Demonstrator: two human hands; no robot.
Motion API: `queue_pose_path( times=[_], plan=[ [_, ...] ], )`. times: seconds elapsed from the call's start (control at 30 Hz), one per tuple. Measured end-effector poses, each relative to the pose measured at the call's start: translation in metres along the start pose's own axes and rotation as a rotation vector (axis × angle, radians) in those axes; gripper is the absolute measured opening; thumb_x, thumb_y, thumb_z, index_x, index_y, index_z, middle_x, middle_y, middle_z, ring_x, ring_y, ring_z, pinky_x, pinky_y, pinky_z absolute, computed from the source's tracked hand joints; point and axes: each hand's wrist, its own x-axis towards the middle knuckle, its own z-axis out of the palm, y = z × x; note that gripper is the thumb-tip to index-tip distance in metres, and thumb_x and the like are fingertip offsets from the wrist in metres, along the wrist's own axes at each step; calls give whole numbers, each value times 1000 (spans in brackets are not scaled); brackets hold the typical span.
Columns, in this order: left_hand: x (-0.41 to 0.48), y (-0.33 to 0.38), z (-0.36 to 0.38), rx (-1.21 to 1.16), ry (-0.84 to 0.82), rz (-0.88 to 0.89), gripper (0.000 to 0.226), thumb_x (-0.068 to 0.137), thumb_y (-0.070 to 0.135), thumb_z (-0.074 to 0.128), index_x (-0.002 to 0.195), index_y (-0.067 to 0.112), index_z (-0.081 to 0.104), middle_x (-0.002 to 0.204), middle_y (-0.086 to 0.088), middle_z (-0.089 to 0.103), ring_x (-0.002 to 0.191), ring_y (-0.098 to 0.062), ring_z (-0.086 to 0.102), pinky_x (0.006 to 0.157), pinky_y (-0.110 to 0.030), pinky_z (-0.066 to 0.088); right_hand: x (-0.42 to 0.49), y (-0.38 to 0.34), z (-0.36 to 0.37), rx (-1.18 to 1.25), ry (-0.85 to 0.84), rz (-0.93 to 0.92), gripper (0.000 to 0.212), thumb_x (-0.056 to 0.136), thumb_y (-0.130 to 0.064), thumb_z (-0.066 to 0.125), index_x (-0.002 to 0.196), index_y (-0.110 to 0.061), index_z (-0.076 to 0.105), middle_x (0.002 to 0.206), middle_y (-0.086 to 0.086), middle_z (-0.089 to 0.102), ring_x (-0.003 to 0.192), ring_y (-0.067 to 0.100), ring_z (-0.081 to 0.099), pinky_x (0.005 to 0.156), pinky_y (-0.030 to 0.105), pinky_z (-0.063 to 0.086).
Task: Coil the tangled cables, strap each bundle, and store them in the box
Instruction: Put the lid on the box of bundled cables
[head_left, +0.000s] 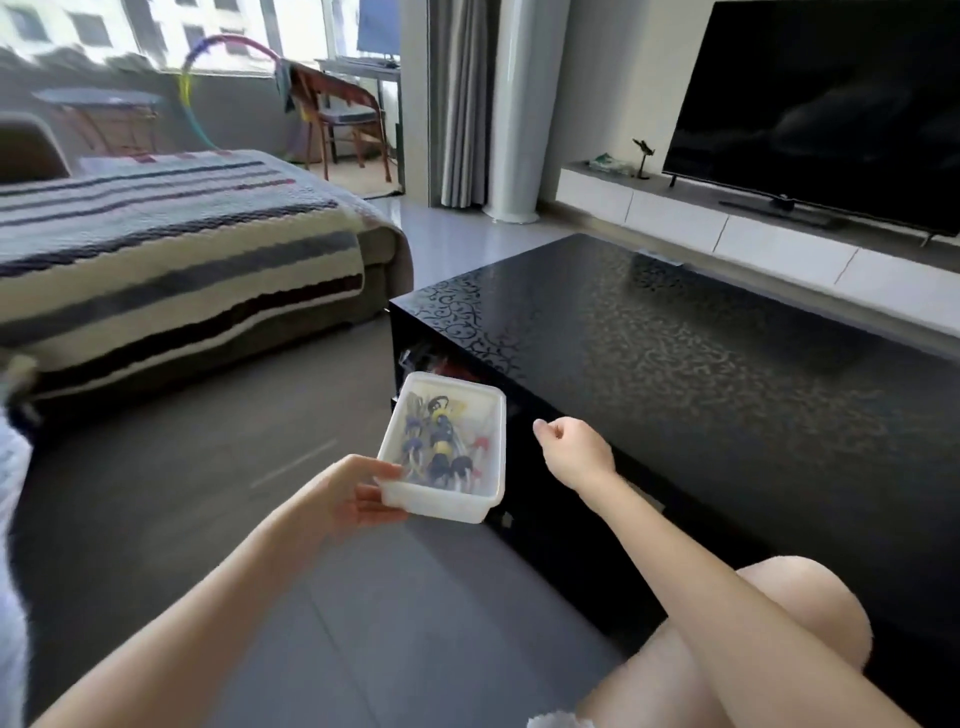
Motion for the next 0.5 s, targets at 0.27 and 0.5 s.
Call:
queue_pose_path(
  times=[0.27,0.5],
  plan=[
    [75,-53,-37,46,30,-158,23,76,1,65,98,-6,60,91,-23,60,72,-34,64,56,-36,58,49,78,-14,-743,86,-44,56,97,-55,27,145,-28,32,152,9,31,140,30,24,115,47,13],
    [157,-69,13,108,-84,-237,36,61,5,71,95,-1,62,87,-20,60,72,-33,64,59,-36,59,78,150,-32,-811,-36,-80,77,78,-75,4,148,-42,3,159,6,11,145,32,9,117,50,8]
  ],
)
